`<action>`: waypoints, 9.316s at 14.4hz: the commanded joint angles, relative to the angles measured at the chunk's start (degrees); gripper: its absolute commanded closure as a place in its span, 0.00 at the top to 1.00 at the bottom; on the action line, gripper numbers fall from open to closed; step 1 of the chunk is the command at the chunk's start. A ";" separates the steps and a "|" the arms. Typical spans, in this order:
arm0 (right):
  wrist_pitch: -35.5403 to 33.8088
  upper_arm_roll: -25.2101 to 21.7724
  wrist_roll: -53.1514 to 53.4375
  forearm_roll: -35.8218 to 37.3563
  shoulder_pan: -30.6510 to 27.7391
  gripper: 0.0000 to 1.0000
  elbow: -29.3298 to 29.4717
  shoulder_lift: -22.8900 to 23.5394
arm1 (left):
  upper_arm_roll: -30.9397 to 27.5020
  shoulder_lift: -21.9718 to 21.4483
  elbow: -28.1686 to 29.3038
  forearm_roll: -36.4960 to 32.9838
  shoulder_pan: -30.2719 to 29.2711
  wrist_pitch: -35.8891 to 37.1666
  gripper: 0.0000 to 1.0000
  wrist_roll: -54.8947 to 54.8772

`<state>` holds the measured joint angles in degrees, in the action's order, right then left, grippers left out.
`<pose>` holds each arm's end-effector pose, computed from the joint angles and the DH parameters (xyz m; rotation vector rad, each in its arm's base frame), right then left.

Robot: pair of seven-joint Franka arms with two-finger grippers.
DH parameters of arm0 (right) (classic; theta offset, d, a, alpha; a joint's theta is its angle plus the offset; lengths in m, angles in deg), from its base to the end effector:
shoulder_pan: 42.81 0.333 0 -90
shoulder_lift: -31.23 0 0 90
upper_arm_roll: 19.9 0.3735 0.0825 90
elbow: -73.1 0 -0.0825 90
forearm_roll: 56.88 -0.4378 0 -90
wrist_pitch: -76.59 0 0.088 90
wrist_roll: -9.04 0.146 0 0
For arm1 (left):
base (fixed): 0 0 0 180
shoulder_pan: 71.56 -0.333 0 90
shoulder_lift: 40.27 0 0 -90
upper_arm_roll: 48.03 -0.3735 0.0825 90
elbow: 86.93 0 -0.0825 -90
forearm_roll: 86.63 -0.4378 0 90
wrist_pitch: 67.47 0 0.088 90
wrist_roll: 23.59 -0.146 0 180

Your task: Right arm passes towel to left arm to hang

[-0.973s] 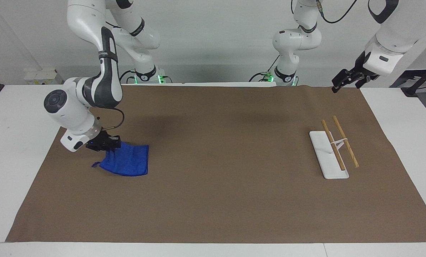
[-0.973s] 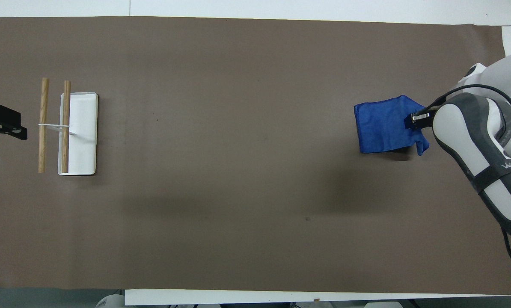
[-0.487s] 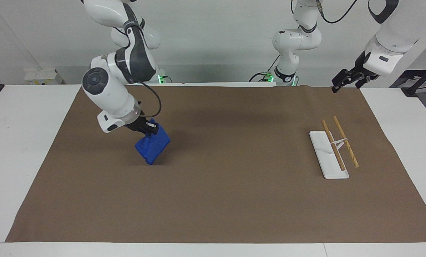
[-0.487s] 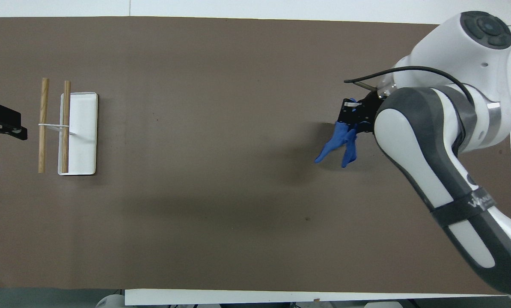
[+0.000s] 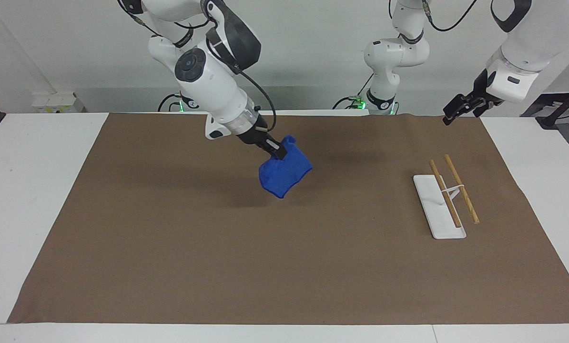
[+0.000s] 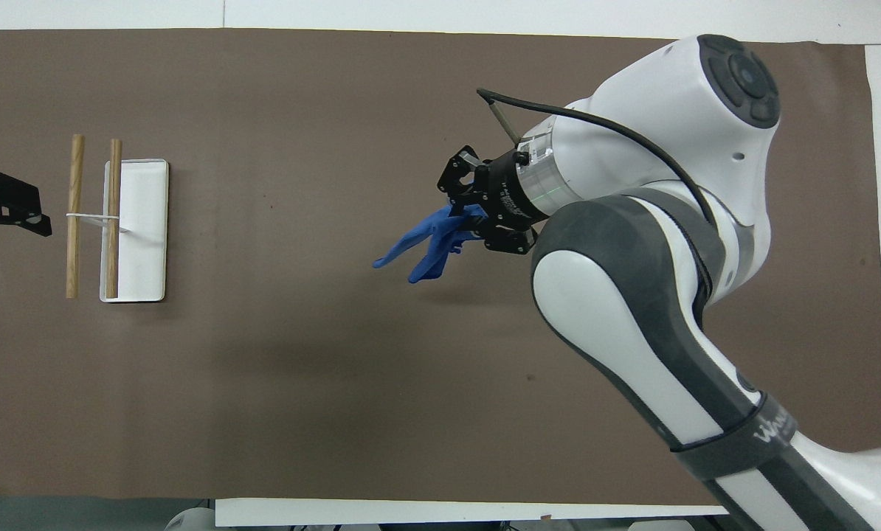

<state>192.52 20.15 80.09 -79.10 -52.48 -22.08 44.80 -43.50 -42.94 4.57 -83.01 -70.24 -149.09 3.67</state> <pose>0.6123 0.3541 0.5284 -2.4052 1.1312 0.3930 0.5660 -0.0691 0.6457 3.0605 0.5707 -0.2146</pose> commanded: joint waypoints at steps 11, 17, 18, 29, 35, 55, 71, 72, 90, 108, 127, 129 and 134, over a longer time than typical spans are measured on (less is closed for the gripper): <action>18.89 7.94 16.40 -11.97 2.02 0.00 3.33 4.98 | 0.31 -4.71 20.12 11.41 15.11 -32.03 1.00 84.59; 18.54 7.94 15.96 -11.80 2.02 0.00 3.33 4.98 | 0.57 -3.30 20.12 11.50 17.05 -38.00 1.00 92.10; 18.54 7.94 15.87 -11.80 1.93 0.00 3.33 4.98 | 0.57 -3.39 20.29 11.50 18.10 -38.18 0.99 92.10; 17.93 7.94 15.61 -11.62 1.93 0.00 3.33 4.80 | 0.58 -3.56 21.79 12.82 18.20 -42.22 0.05 91.39; 17.57 7.94 15.61 -11.53 1.84 0.00 3.24 4.63 | 0.57 -3.48 21.79 12.82 18.20 -43.28 0.00 91.13; -4.47 -25.70 -57.76 15.43 7.02 1.00 -5.55 -9.60 | 0.31 -6.72 30.74 12.82 2.12 -48.45 0.00 64.15; -19.34 -42.00 -73.69 24.24 7.65 1.00 -0.45 -12.43 | -0.30 -4.88 29.26 12.64 -10.19 -55.41 0.01 19.27; -19.69 -41.99 -73.78 24.15 7.64 1.00 -0.45 -12.43 | -0.30 -4.80 29.17 12.47 -10.19 -55.49 0.01 17.06; -21.10 -41.99 -73.60 24.06 7.55 1.00 -0.45 -12.43 | -0.30 -5.06 30.22 4.20 -11.60 -54.27 0.03 21.87; -21.89 -41.99 -73.60 24.06 7.55 1.00 -0.45 -12.43 | -0.31 -3.83 23.83 -2.45 -17.22 -41.02 1.00 26.71; -21.10 -42.69 -73.69 24.06 8.08 1.00 0.08 -13.83 | 0.84 -0.13 -1.25 -3.53 -1.50 4.20 1.00 -19.87; -21.10 -42.69 -73.60 23.98 8.08 1.00 -0.01 -13.83 | 0.93 -1.01 -0.36 -3.53 -1.14 2.69 1.00 -20.75; -21.10 -42.69 -73.60 23.98 7.99 1.00 -0.36 -14.01 | 0.84 -1.54 -0.18 -3.53 -1.14 1.99 1.00 -22.24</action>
<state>171.46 -22.75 6.66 -55.12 -43.93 -21.96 31.39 -42.40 -42.62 2.07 -85.44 -71.83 -145.23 -17.27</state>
